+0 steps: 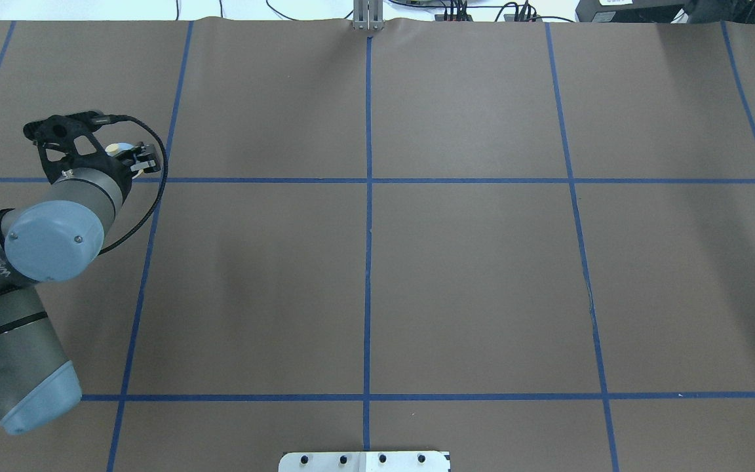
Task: Place and press bell with both arms
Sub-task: 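Carry the bell with the left gripper toward the table center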
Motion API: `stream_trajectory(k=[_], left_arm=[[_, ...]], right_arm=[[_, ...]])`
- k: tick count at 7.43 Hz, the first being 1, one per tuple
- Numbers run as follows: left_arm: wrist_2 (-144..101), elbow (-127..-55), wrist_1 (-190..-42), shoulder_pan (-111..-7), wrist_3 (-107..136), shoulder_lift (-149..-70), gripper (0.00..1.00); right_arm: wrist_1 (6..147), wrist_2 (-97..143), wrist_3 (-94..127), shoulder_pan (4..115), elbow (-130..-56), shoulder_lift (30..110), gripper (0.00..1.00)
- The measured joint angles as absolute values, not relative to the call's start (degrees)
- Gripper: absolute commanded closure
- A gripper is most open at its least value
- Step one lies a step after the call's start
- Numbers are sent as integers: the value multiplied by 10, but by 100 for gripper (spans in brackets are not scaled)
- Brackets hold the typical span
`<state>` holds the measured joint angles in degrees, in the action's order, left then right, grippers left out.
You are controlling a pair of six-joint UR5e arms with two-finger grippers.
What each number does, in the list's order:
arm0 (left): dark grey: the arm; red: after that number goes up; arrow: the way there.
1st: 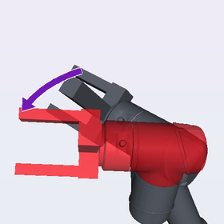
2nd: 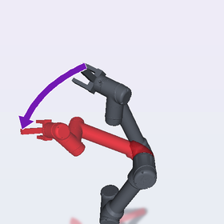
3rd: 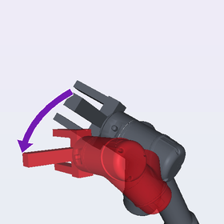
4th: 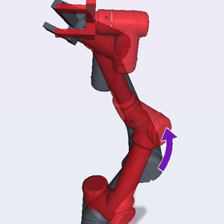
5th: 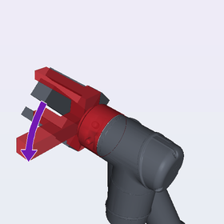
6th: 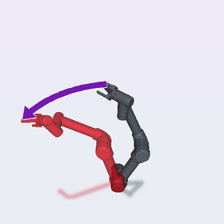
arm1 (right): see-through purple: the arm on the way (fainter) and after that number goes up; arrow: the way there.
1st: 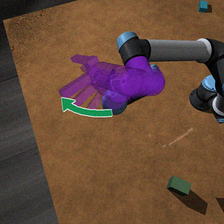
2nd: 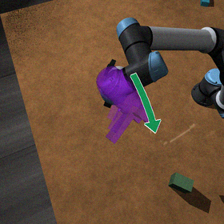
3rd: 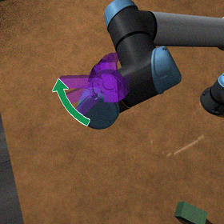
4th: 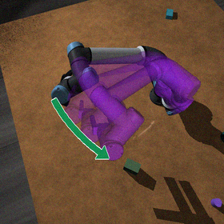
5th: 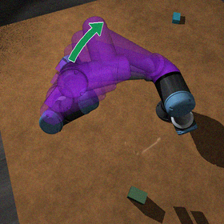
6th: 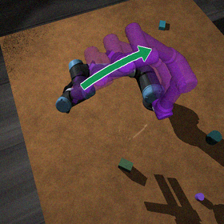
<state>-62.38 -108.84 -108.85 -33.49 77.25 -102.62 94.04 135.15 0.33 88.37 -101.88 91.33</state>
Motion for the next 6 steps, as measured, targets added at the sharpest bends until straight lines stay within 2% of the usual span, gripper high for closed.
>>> stream_trajectory(k=[3,6], left_arm=[[-623,-992,-1229,-316,716,-1108,100],[-621,-881,-1284,-283,712,-1207,100]], right_arm=[[915,1351,4,866,-1011,912,0],[902,1375,31,830,-1005,898,0]])
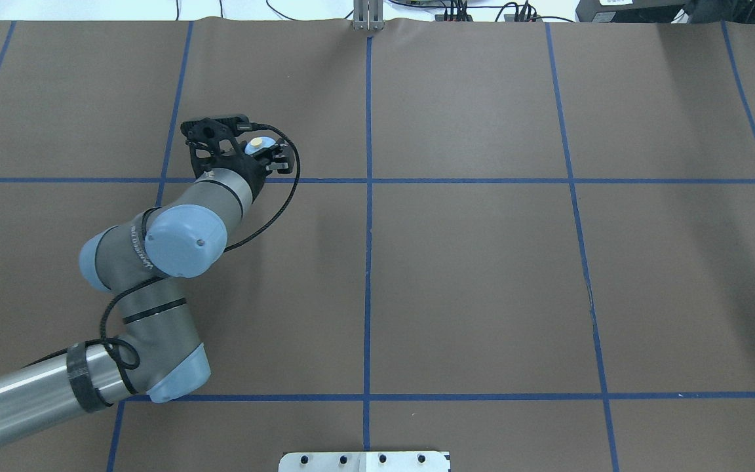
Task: Place and press bell with both arms
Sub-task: 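Carry the bell with the left gripper toward the table center, then set the bell at grid center, open left gripper while right arm approaches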
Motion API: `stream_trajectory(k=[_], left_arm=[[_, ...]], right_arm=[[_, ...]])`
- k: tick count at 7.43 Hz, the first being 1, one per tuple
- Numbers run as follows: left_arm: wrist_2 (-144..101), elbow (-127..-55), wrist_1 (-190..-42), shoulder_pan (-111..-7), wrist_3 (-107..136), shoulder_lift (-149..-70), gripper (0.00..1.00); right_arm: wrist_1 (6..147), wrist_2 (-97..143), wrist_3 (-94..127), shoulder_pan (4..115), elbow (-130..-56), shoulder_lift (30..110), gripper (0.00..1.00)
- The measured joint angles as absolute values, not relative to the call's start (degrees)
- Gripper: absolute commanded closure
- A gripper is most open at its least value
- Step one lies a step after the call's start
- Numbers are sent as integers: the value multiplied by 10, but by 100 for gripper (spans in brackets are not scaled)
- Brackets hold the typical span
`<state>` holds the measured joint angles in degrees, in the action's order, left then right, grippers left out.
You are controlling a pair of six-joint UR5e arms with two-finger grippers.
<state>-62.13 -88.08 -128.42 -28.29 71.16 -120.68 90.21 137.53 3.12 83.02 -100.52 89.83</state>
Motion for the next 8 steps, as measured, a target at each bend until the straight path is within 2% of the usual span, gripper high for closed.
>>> stream_trajectory(k=[4,8], left_arm=[[-588,-739,-1346,-246,711,-1304,100],[-552,-646,-1352,-237,683,-1380,100]], right_arm=[[903,1380,172,750,-969,783,0],[901,1380,266,712,-972,736,0]])
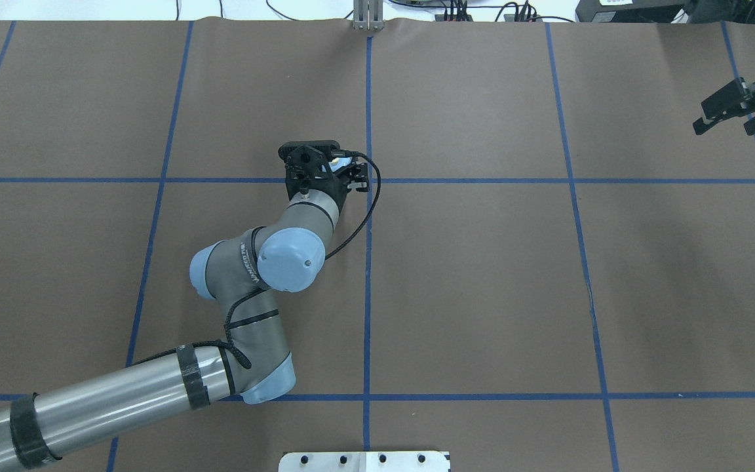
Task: Place and press bell with both arms
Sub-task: 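Set the bell at grid center, open left gripper while right arm approaches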
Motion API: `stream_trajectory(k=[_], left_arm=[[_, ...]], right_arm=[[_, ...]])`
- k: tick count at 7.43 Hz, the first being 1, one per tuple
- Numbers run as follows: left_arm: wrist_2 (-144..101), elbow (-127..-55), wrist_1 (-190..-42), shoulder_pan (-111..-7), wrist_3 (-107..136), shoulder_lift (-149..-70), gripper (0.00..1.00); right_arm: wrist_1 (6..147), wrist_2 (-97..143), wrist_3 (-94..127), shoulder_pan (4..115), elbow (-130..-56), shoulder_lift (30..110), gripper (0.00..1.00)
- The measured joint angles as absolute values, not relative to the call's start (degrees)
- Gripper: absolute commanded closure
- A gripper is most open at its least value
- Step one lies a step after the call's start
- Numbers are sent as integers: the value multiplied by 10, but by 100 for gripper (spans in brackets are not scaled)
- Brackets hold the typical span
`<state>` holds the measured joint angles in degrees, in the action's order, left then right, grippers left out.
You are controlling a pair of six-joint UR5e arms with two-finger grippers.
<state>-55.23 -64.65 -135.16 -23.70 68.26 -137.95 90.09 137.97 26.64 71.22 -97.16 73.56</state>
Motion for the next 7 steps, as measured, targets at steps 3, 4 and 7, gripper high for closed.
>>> stream_trajectory(k=[3,4,7], left_arm=[[-550,-579,-1353,-229,678,-1429,100],[-550,-569,-1353,-227,677,-1434,91],[-554,-553,-1354,-224,675,-1446,0]], right_arm=[[901,1379,274,705,-971,725,0],[901,1379,278,704,-971,723,0],[901,1379,297,702,-975,720,0]])
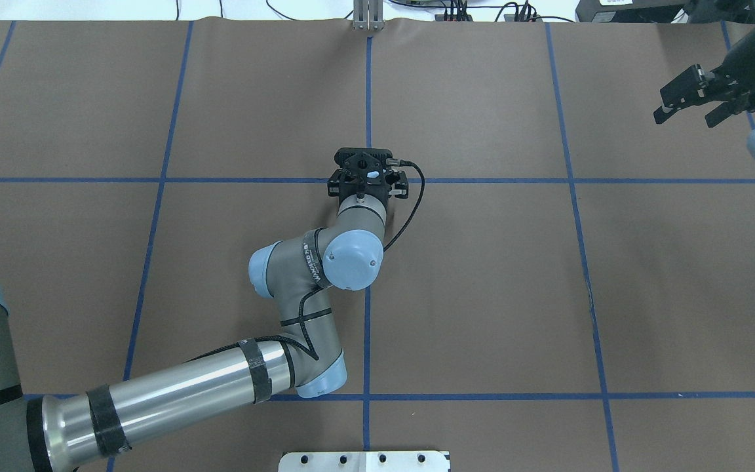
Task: Place and press bell with both arms
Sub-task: 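Set the bell at grid center, open left gripper while right arm approaches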
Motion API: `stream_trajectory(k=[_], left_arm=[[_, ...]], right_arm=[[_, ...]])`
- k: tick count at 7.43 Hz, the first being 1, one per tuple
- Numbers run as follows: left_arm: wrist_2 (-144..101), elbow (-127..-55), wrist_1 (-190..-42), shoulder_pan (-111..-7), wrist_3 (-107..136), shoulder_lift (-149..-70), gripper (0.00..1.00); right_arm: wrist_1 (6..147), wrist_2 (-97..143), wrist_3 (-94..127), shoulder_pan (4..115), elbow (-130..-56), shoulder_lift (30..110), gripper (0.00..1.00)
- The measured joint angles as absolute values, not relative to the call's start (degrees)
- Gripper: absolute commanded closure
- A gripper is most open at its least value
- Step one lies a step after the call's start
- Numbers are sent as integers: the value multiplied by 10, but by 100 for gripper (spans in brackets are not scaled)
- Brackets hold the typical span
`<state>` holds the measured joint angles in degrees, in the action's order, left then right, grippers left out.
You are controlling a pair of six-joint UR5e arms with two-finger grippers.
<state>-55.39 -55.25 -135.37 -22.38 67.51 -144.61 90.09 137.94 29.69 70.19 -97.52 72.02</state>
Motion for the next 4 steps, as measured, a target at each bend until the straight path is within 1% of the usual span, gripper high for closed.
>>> stream_trajectory(k=[4], left_arm=[[-558,-560,-1354,-223,675,-1449,0]], right_arm=[[901,1379,299,701,-983,720,0]])
